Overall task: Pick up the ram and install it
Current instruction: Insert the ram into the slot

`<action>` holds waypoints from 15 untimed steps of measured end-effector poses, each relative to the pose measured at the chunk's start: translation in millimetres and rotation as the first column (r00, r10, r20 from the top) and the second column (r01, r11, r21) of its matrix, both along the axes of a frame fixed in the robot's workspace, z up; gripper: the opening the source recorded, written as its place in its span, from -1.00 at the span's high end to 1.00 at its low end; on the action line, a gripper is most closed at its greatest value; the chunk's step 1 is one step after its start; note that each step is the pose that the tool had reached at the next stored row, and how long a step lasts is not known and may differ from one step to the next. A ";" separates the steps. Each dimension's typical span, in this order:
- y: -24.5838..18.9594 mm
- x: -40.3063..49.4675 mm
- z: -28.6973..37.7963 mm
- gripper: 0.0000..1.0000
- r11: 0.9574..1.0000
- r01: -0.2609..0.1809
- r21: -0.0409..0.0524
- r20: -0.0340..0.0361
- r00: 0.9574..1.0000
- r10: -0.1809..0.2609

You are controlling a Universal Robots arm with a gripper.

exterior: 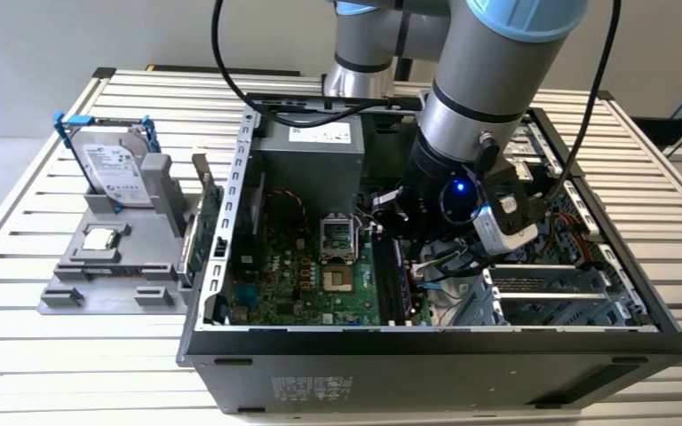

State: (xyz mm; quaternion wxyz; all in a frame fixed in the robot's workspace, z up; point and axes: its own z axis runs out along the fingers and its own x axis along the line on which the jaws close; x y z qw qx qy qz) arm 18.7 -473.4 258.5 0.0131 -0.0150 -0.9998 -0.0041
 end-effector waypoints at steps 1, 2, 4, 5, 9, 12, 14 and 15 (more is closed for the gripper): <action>0.0 0.0 0.0 1.00 1.000 0.000 0.000 0.000 1.000 0.000; 0.0 0.0 0.0 1.00 1.000 0.000 0.000 0.000 1.000 0.000; 0.0 0.0 0.0 1.00 1.000 0.000 0.000 0.000 1.000 0.000; 0.0 0.0 0.0 1.00 1.000 0.000 0.000 0.000 1.000 0.000; -0.1 0.0 0.1 1.00 1.000 -0.031 0.000 0.000 1.000 0.031; 0.0 0.0 0.0 1.00 0.997 -0.071 0.000 0.000 0.997 0.071; 0.1 0.0 0.0 1.00 0.995 -0.095 0.000 0.000 0.995 0.095; 0.2 0.1 0.0 1.00 0.994 -0.105 0.000 0.000 0.994 0.105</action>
